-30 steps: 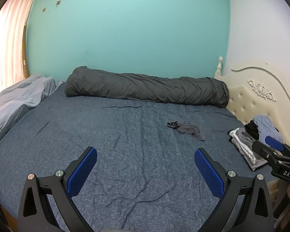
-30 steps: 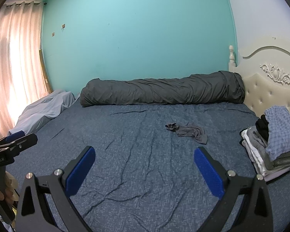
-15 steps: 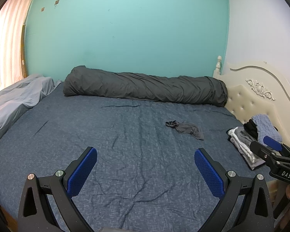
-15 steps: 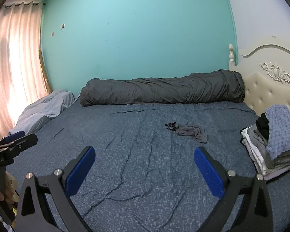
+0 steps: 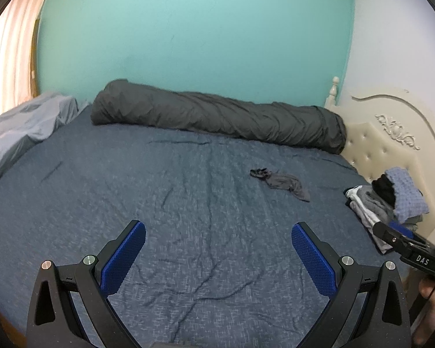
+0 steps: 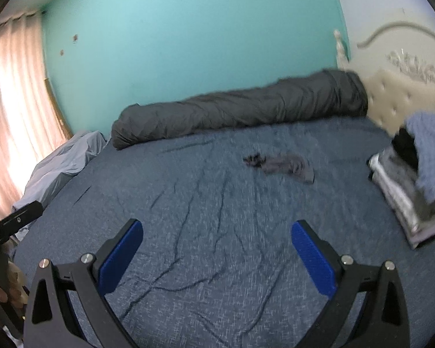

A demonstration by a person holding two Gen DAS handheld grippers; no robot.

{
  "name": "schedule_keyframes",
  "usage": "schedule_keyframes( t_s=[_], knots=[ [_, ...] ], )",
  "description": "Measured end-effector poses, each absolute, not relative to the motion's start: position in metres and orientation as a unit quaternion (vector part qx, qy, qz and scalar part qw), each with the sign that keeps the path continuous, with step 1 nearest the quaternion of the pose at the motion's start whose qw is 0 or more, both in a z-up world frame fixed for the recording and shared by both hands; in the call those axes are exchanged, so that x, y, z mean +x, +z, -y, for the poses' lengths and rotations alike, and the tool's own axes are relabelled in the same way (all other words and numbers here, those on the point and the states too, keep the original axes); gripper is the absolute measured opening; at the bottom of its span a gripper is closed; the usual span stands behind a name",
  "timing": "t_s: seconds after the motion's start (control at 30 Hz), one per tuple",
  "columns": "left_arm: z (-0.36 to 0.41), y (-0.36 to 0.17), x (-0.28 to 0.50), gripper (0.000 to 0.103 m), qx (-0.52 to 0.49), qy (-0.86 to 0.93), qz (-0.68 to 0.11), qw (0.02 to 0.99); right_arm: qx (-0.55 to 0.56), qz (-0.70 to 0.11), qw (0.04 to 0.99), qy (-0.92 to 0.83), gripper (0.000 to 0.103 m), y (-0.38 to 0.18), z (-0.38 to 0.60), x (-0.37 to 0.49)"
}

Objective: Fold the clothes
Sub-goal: 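Reach the right tool to the grey garment and grasp its waistband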

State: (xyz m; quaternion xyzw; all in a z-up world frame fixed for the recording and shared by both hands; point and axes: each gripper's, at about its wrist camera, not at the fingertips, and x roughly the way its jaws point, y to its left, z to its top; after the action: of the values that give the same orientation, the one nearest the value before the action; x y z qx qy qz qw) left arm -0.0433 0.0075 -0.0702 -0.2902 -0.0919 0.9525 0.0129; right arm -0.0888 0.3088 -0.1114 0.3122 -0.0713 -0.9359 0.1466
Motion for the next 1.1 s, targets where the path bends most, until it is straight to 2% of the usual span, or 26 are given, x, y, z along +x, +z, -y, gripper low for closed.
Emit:
schedule_keyframes(
  t_s=[0.27, 0.6, 0.7, 0.97, 1.1],
  knots=[
    [0.000, -0.153, -0.097, 0.103, -0.324, 0.940, 0.105, -0.003, 0.365, 0.070, 0.109, -0.922, 0.102, -0.175, -0.339, -0.161],
    [0.006, -0.243, -0.155, 0.103, -0.347, 0.929, 0.126, -0.021, 0.422, 0.023, 0.094, -0.902, 0.102, -0.247, -0.374, -0.285],
    [0.009, -0.260, -0.165, 0.103, -0.352, 0.927, 0.129, -0.016, 0.428, -0.014, 0.078, -0.900, 0.102, -0.263, -0.373, -0.317],
    [0.019, -0.287, -0.182, 0.103, -0.360, 0.925, 0.118, -0.024, 0.438, -0.005, 0.043, -0.898, 0.102, -0.301, -0.391, -0.413],
    [0.035, -0.295, -0.179, 0.103, -0.348, 0.924, 0.153, -0.048, 0.452, -0.011, 0.027, -0.892, 0.102, -0.319, -0.391, -0.456]
  ],
)
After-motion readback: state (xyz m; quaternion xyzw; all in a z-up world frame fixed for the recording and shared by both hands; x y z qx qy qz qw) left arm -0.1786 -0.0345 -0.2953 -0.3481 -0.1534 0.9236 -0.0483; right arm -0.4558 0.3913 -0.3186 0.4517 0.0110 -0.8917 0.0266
